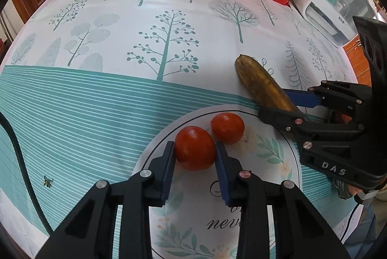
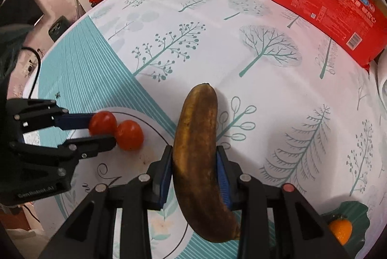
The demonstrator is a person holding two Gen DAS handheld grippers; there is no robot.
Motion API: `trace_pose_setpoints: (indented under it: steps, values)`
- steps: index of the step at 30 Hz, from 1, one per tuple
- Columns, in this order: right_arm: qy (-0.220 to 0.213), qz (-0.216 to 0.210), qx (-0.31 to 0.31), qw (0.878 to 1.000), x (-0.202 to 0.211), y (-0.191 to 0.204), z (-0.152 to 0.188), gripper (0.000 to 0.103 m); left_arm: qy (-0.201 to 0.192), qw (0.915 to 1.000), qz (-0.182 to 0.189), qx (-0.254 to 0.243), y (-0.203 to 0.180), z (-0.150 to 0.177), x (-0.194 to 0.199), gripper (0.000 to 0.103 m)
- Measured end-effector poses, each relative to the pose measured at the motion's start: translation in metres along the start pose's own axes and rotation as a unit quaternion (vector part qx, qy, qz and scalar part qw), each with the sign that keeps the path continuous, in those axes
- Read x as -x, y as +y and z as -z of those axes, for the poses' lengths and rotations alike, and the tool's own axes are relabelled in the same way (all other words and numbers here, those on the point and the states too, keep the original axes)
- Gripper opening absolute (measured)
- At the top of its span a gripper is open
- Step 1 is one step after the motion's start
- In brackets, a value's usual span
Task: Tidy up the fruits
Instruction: 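Grasp the brown banana with the right tool while the left tool grasps a red tomato, then carry the banana and tomato over the green plate with both tools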
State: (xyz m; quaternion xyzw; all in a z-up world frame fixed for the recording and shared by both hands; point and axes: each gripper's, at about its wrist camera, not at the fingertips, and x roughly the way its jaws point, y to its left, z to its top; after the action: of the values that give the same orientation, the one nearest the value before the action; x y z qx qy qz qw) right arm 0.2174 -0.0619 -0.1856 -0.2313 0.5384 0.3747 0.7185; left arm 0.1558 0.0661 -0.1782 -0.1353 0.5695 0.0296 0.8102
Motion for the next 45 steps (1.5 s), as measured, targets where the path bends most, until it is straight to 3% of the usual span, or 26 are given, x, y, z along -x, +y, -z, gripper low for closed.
trace_pose_setpoints:
  steps: [14,28,38,45]
  values:
    - [-0.011,0.023,-0.018,0.999,0.008,0.003,0.007,0.034,-0.019,0.9997,0.003,-0.012,-0.007,0.000,0.023,0.030]
    - [-0.088,-0.009,-0.107,0.990,0.078,-0.004,0.021,0.034,-0.056,0.9973,0.019,-0.044,-0.025,-0.001,0.072,0.030]
    - [-0.121,-0.003,-0.161,0.979,0.129,-0.009,0.064,0.034,-0.060,0.9923,0.044,-0.098,-0.075,0.004,0.087,0.030]
    - [-0.135,0.032,-0.201,0.970,0.163,-0.037,0.108,0.034,-0.058,0.9852,0.068,-0.146,-0.134,0.003,0.089,0.030]
